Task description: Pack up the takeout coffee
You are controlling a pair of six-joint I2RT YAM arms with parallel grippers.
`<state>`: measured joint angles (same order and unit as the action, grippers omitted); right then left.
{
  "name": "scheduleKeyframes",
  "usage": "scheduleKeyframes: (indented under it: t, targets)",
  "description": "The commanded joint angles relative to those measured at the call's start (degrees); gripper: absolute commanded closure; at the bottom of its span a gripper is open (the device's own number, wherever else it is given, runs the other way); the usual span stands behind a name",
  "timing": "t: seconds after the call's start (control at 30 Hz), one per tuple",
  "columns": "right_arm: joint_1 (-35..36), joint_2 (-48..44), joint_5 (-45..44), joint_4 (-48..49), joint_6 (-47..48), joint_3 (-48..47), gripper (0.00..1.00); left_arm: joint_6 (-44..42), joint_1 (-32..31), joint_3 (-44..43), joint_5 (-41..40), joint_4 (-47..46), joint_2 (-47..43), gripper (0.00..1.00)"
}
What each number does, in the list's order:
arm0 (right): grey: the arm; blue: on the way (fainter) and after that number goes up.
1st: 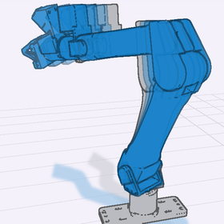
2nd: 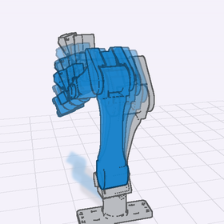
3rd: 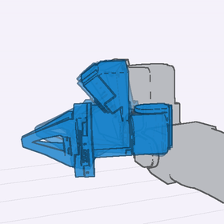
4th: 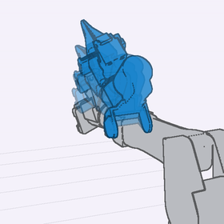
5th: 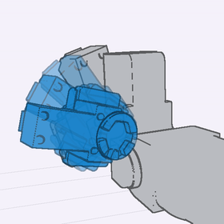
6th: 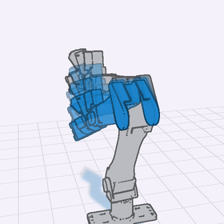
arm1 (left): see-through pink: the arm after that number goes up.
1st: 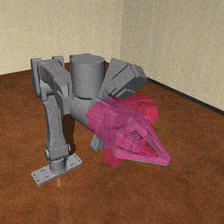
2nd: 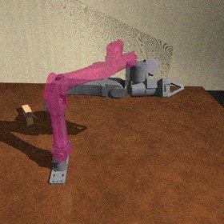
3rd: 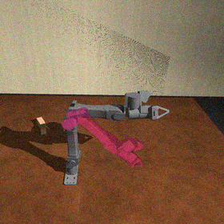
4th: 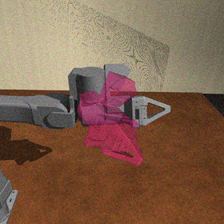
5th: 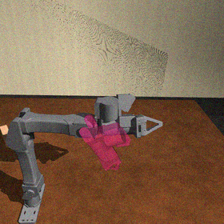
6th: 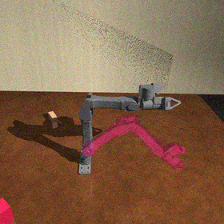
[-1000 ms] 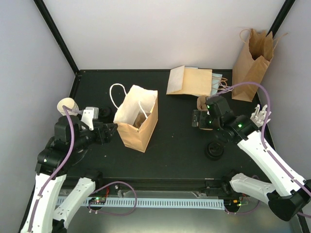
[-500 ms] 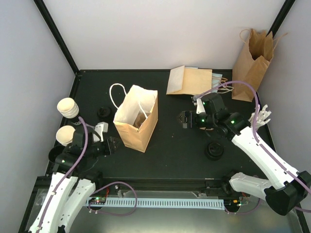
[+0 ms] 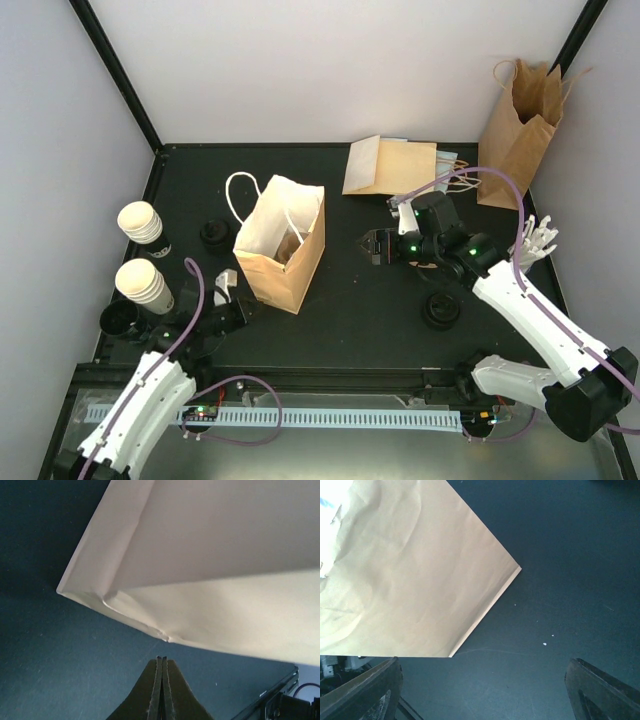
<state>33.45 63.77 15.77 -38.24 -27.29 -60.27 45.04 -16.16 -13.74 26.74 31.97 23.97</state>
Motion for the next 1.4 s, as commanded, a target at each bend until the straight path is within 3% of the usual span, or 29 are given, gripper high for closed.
scheduleKeyframes:
  t: [0.0,0.5,0.87,1.13,1.37]
  targets:
    - [0.1,-0.3,1.3,2.7,0.5,1.2,0.09,4.6,-1.5,3.3,-1.3,-15.6,5.2,0.98]
    - [0.0,-1.3,-1.7,4.5,0.6,1.2,0.13,15.1,-7.0,6.5,-7.8,-48.7,25.8,0.98]
    - [-0.3,-3.0,-7.0,4.0,1.4,0.4,0.14,16.9,-12.7,-6.1,-7.8,-65.9,53.0,0.98]
    - [-0.6,-4.2,-9.4,1.4,1.9,0.5,0.15,13.4,-13.3,-14.9,-8.9,-65.9,63.2,0.98]
    - [-0.7,-5.8,-10.5,0.3,1.9,0.8,0.14,8.0,-12.8,-16.0,-14.4,-51.2,54.8,0.98]
